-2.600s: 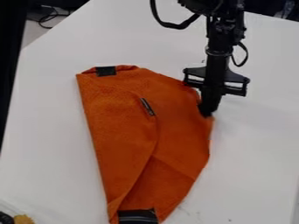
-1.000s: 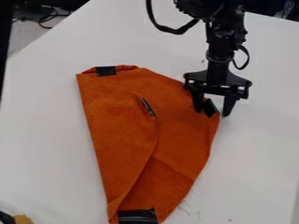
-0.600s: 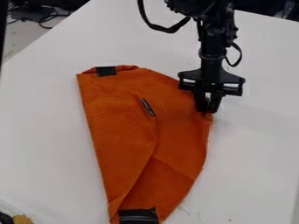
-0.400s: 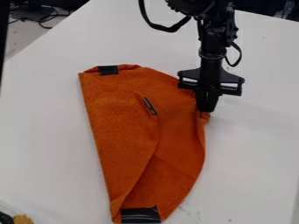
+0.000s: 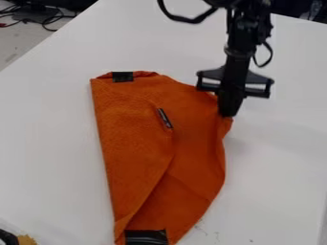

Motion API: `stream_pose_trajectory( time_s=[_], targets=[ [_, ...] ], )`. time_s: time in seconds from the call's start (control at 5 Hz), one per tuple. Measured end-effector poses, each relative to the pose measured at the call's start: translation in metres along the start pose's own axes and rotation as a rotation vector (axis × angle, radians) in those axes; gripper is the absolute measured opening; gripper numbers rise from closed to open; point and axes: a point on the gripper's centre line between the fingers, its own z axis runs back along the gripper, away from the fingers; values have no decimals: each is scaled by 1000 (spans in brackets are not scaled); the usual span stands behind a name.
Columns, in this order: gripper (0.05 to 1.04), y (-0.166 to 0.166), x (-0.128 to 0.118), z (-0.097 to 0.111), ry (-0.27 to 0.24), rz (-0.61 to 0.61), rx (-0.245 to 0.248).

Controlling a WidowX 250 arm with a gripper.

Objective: Fold the cloth from top right to left

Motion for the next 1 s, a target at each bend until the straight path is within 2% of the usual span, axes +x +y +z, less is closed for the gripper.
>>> stream_pose_trajectory(
  time_s=[0.4, 0.8, 1.0],
  targets=[
    [69, 35, -18, 27, -107, 132, -38],
    [69, 104, -54, 4, -93, 237, -86],
    [68, 125, -70, -13, -95, 257, -114]
  ],
)
